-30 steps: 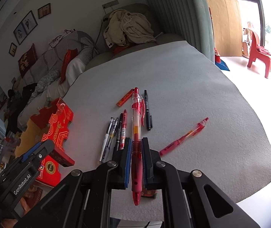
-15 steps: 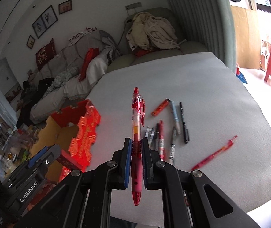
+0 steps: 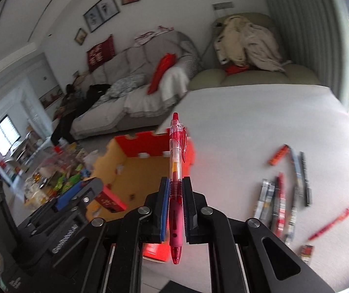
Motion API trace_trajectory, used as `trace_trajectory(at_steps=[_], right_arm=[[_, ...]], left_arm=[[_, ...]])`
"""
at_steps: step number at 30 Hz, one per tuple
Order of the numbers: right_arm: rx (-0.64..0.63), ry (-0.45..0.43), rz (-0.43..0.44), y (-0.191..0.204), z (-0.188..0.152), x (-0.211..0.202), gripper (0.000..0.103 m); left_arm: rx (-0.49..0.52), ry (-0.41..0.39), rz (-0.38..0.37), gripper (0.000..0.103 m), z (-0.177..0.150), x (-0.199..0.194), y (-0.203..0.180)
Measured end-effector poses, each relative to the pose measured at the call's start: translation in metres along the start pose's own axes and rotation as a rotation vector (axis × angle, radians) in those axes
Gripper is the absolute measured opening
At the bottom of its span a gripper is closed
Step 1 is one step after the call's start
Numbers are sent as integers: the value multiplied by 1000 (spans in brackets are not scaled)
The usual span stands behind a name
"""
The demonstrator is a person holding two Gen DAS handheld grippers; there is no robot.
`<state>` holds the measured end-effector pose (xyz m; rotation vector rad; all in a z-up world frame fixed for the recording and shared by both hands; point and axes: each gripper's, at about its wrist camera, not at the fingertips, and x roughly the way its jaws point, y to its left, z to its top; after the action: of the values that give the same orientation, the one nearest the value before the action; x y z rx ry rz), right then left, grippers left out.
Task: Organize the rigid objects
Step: 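Carry the red box in the left tool while the right tool carries the pen to the cardboard box, then open the left tool over the cardboard box while the right tool releases the pen inside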
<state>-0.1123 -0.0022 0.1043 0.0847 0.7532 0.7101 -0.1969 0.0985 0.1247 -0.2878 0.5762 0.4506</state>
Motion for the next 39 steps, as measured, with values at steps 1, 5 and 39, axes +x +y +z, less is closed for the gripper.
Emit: trace_trajectory(at_steps=[1, 5, 39], right_arm=[[-12, 6, 13, 8, 1, 5, 11], [-58, 35, 69, 36, 8, 27, 11], [77, 283, 48, 9, 22, 178, 57]], left_arm=[[-11, -7, 21, 37, 3, 1, 8], [-14, -37, 87, 37, 15, 4, 37], [33, 219, 194, 82, 34, 147, 66]])
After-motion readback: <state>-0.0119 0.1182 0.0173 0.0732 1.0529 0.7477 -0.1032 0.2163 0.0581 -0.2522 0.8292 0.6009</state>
